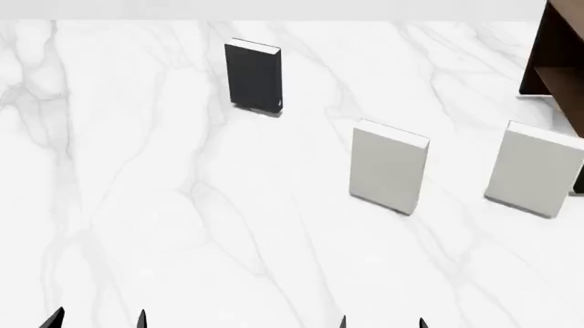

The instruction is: Pick up the book on the left and place it on top of the shelf.

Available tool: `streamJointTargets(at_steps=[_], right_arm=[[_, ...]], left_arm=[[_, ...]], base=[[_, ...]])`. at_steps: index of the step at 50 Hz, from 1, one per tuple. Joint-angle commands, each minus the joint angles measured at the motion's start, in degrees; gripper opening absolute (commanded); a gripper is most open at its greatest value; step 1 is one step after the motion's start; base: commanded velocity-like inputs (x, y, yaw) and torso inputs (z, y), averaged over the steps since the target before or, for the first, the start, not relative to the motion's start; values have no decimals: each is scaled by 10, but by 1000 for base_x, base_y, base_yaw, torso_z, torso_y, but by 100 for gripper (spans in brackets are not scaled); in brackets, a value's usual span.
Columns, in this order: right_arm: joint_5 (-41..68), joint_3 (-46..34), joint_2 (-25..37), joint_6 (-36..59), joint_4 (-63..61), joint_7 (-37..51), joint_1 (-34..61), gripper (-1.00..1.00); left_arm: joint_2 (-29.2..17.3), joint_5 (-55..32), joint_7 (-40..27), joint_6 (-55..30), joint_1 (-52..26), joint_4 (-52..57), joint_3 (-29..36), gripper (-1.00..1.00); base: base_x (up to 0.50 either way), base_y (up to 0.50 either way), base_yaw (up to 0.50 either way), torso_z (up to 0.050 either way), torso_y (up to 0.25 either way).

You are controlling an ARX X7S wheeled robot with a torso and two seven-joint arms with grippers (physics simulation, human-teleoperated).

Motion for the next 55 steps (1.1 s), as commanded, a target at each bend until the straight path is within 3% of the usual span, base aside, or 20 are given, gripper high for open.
streamJointTargets(at_steps=[1, 7, 11, 19, 31, 42, 47, 49, 52, 55], right_arm=[[4, -14, 10, 12, 0, 10, 2, 100], [13, -27, 21, 12, 4, 26, 3, 100], [11, -37, 26, 4, 5, 33, 2, 100], [23, -46, 36, 12, -3, 36, 2, 100], [30, -60, 46, 6, 6, 43, 3, 100], [30, -61, 50, 28, -14, 68, 5, 100], [56, -56, 58, 134, -86, 69, 24, 100], [73, -49, 68, 232, -173, 73, 50, 100], [77, -54, 90, 402, -299, 81, 131, 100], [99, -51, 97, 539, -340, 74, 219, 100]], left_arm=[[-9, -10, -7, -3, 2, 1, 12, 100], [-18, -3, -36, -39, 0, 11, 30, 100], [-26, -35, -17, 2, 6, 7, 34, 100], [-33, -36, -36, -13, -2, -1, 42, 100], [-43, -40, -50, -7, -3, -6, 54, 100], [-50, -34, -69, -8, -7, -7, 61, 100], [-52, -48, -96, -94, -14, 71, 42, 100], [-65, -35, -106, -154, -23, 145, 47, 100], [-81, -64, -98, -313, -86, 247, 34, 100], [-106, -70, -95, -442, -179, 351, 34, 100]], base=[[0, 0, 0, 0, 0], [0, 0, 0, 0, 0], [0, 0, 0, 0, 0], [0, 0, 0, 0, 0], [0, -500, 0, 0, 0], [0, -12, 0, 0, 0], [0, 0, 0, 0, 0], [0, 0, 0, 0, 0], [0, 0, 0, 0, 0], [0, 0, 0, 0, 0]])
